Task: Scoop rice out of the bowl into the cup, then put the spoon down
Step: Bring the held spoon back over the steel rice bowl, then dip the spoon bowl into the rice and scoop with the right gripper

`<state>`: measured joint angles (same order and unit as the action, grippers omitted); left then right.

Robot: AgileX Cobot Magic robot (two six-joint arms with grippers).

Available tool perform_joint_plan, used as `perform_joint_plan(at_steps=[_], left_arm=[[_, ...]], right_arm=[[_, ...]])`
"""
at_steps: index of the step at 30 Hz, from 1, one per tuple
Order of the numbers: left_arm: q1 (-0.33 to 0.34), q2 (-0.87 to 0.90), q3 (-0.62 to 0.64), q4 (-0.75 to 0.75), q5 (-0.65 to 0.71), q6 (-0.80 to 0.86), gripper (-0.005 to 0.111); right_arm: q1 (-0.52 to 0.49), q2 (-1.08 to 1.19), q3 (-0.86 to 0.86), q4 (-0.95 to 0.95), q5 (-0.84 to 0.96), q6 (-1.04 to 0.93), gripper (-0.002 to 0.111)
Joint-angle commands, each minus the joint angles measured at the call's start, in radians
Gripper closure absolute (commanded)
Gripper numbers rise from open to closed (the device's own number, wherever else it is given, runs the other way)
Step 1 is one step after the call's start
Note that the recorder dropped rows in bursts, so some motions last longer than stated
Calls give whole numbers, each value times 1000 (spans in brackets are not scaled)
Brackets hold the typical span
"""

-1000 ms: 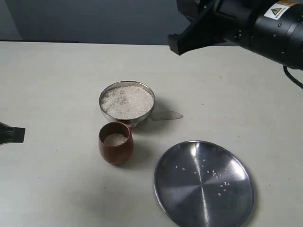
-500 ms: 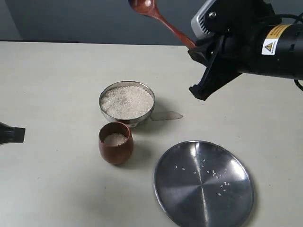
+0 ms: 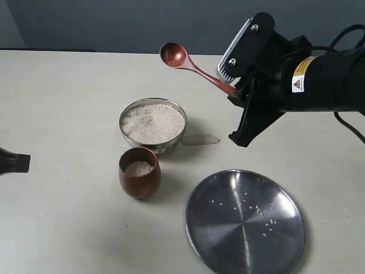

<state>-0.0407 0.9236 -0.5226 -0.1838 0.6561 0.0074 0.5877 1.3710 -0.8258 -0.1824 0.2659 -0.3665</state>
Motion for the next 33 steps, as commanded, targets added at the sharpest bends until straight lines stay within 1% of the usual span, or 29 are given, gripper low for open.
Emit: perform_joint_plan(at_steps=[1, 6, 14, 21, 25, 29, 33], left_arm=[[-2, -7, 4, 5, -4, 0, 106], [-2, -7, 4, 5, -4, 0, 106], [-2, -7, 4, 5, -4, 0, 106], [-2, -7, 4, 5, -4, 0, 106], [-2, -7, 4, 5, -4, 0, 106], [-2, -7, 4, 5, -4, 0, 106], [-2, -7, 4, 5, -4, 0, 106]], right_arm=[[-6, 51, -15, -50, 6, 1, 109], [9, 107, -93, -132, 104, -3, 109], [96, 222, -227, -390, 313, -1, 109], [152, 340, -314, -526, 413, 3, 109], [176, 389, -358, -631, 475, 86, 109], [191, 408, -388, -678, 512, 114, 109], [210, 410, -400, -684, 529, 114, 109]])
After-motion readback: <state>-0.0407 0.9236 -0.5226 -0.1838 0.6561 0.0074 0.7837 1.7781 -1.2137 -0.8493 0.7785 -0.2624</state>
